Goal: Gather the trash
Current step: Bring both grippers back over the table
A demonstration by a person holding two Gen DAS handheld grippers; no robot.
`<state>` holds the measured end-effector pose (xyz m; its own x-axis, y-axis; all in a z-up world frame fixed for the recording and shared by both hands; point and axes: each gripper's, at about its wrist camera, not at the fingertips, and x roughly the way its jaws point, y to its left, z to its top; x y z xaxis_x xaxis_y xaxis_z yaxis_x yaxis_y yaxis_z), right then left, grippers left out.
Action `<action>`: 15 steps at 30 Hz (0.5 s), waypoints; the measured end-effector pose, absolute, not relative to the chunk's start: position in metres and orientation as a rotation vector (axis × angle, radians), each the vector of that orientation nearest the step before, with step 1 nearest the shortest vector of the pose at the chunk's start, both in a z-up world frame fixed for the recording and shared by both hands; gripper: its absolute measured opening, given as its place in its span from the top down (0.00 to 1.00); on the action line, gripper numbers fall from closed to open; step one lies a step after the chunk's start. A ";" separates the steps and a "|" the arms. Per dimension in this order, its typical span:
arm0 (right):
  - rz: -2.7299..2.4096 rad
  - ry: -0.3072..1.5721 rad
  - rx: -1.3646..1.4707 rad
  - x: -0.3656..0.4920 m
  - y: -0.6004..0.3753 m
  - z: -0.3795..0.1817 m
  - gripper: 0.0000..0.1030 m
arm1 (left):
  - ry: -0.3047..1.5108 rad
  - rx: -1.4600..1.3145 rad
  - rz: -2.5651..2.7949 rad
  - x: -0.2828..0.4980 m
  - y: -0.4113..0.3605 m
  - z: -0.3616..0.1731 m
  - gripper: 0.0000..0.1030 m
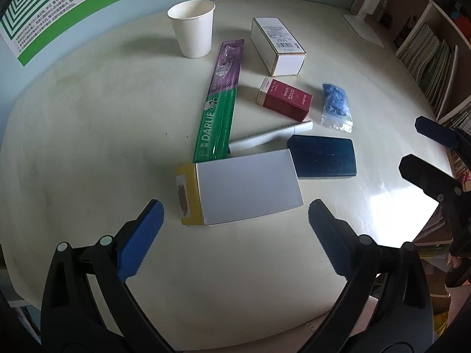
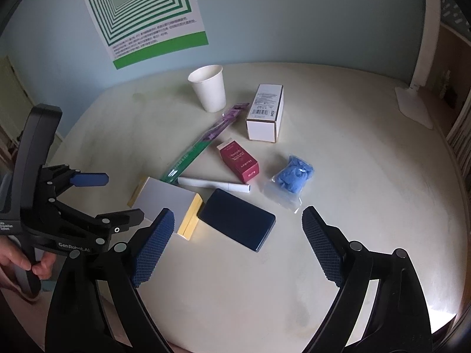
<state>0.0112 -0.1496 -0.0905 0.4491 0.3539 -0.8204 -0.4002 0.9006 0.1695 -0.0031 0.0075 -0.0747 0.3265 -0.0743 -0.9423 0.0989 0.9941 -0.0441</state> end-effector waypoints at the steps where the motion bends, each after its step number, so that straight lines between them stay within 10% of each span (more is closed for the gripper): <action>1: 0.469 1.005 -0.055 0.012 -0.149 -0.091 0.14 | 1.234 0.020 -0.110 -0.002 0.008 -0.075 0.07; 15: 0.481 1.050 -0.080 0.024 -0.142 -0.107 0.15 | 1.260 0.008 -0.113 0.011 0.007 -0.088 0.07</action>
